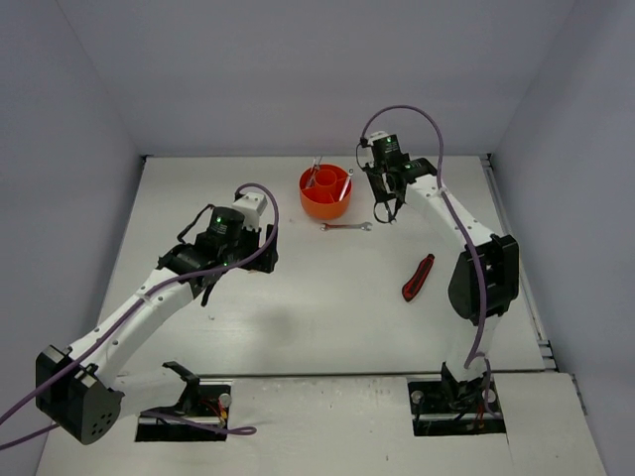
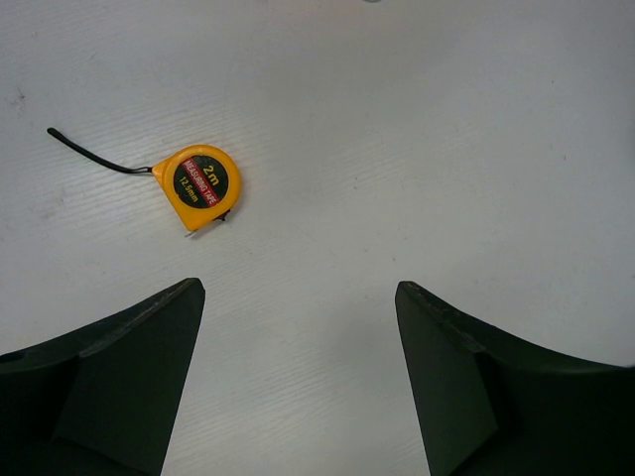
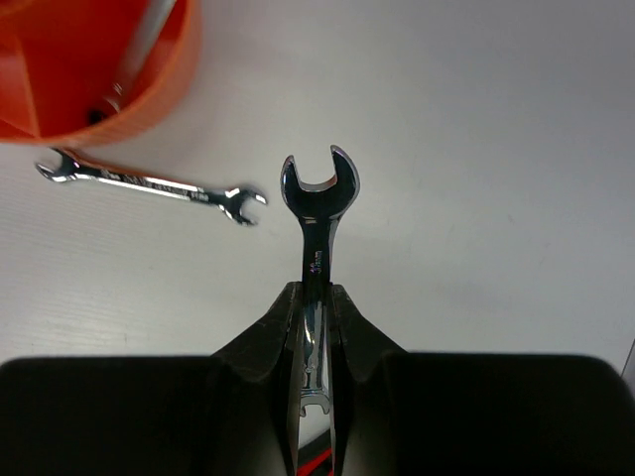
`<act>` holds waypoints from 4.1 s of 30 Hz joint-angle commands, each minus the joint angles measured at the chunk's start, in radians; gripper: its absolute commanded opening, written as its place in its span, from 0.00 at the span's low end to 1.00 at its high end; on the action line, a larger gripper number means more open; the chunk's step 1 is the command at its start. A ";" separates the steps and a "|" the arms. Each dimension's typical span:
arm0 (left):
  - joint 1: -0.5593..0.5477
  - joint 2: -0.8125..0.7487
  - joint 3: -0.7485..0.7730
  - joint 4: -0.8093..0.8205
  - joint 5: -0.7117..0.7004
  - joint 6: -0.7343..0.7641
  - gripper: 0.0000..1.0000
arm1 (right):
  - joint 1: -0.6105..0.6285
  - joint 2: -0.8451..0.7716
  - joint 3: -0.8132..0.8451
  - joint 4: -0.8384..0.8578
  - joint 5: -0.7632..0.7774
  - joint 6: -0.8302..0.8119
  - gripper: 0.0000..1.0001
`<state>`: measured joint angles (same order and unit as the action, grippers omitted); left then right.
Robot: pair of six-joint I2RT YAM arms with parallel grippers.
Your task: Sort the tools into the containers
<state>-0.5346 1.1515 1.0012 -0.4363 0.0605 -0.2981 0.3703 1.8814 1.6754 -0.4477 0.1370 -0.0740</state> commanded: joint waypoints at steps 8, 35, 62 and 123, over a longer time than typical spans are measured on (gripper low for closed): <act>0.005 -0.007 0.013 0.002 0.020 -0.017 0.75 | 0.022 0.010 0.226 0.299 -0.172 -0.217 0.00; 0.007 -0.142 -0.034 -0.086 -0.039 -0.111 0.75 | 0.036 0.345 0.392 0.748 -0.467 -0.258 0.00; 0.006 -0.165 -0.062 -0.095 -0.051 -0.151 0.75 | 0.032 0.359 0.217 0.814 -0.501 -0.339 0.06; 0.012 -0.108 0.007 -0.038 -0.043 -0.049 0.75 | -0.040 0.147 -0.284 0.652 -0.493 -0.166 0.60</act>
<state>-0.5293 1.0693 1.0000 -0.4888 0.0257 -0.3447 0.3344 2.0273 1.3267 0.1627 -0.3266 -0.2204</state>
